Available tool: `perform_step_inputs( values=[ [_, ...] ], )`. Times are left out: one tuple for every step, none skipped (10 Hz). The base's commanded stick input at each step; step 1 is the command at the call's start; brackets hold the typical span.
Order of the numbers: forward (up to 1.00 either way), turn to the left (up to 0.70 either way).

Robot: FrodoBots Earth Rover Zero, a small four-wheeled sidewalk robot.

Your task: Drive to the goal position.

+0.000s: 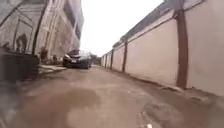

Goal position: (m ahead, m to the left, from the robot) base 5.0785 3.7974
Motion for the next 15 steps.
perform_step_inputs(
  values=[
    [1.00,-0.28],
    [1.00,-0.28],
    [1.00,-0.28],
    [1.00,-0.23],
    [1.00,0.01],
    [1.00,0.12],
    [1.00,0.12],
    [1.00,0.12],
    [1.00,0.12],
    [1.00,0.12],
    [1.00,0.12],
    [1.00,0.12],
    [1.00,0.12],
    [1.00,0.12],
    [1.00,0.12]
  ],
)
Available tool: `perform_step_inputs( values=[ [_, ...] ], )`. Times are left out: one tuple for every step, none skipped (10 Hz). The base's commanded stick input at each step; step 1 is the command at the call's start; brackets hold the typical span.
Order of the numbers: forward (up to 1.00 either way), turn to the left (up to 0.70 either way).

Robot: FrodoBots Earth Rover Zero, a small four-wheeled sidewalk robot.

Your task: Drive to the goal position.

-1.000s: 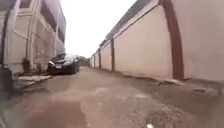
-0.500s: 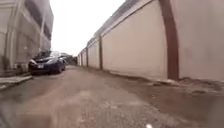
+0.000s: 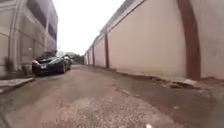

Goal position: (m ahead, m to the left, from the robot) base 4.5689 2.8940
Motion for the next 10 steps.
perform_step_inputs(
  values=[
    [1.00,0.12],
    [1.00,0.12],
    [1.00,0.12],
    [1.00,0.12],
    [1.00,0.12],
    [1.00,0.12],
    [1.00,0.12],
    [1.00,0.12],
    [1.00,0.12],
    [1.00,0.12]
  ],
)
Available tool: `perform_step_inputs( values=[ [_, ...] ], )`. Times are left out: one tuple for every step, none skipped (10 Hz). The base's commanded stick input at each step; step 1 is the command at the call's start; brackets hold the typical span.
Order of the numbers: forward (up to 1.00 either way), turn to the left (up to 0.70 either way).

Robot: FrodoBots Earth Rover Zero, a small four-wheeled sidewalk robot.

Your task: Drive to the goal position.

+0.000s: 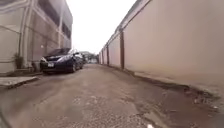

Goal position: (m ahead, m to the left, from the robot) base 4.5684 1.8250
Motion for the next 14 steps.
perform_step_inputs(
  values=[
    [1.00,0.12],
    [1.00,0.12],
    [1.00,0.12],
    [1.00,0.12],
    [1.00,0.12],
    [1.00,0.12],
    [1.00,0.12],
    [1.00,0.12],
    [1.00,0.12],
    [1.00,0.12],
    [1.00,0.12],
    [1.00,0.12],
    [1.00,0.12],
    [1.00,0.12]
  ],
)
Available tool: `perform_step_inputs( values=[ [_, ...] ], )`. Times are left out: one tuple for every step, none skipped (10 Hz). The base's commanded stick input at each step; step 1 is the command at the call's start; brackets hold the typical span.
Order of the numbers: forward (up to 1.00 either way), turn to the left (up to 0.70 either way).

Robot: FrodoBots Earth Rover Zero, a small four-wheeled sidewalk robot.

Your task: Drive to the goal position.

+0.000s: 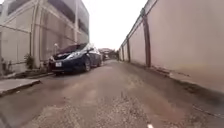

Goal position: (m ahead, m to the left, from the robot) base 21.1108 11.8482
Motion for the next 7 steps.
perform_step_inputs(
  values=[
    [1.00,0.12],
    [1.00,0.12],
    [1.00,0.12],
    [1.00,0.12],
    [1.00,0.12],
    [1.00,0.12],
    [1.00,0.12]
  ],
)
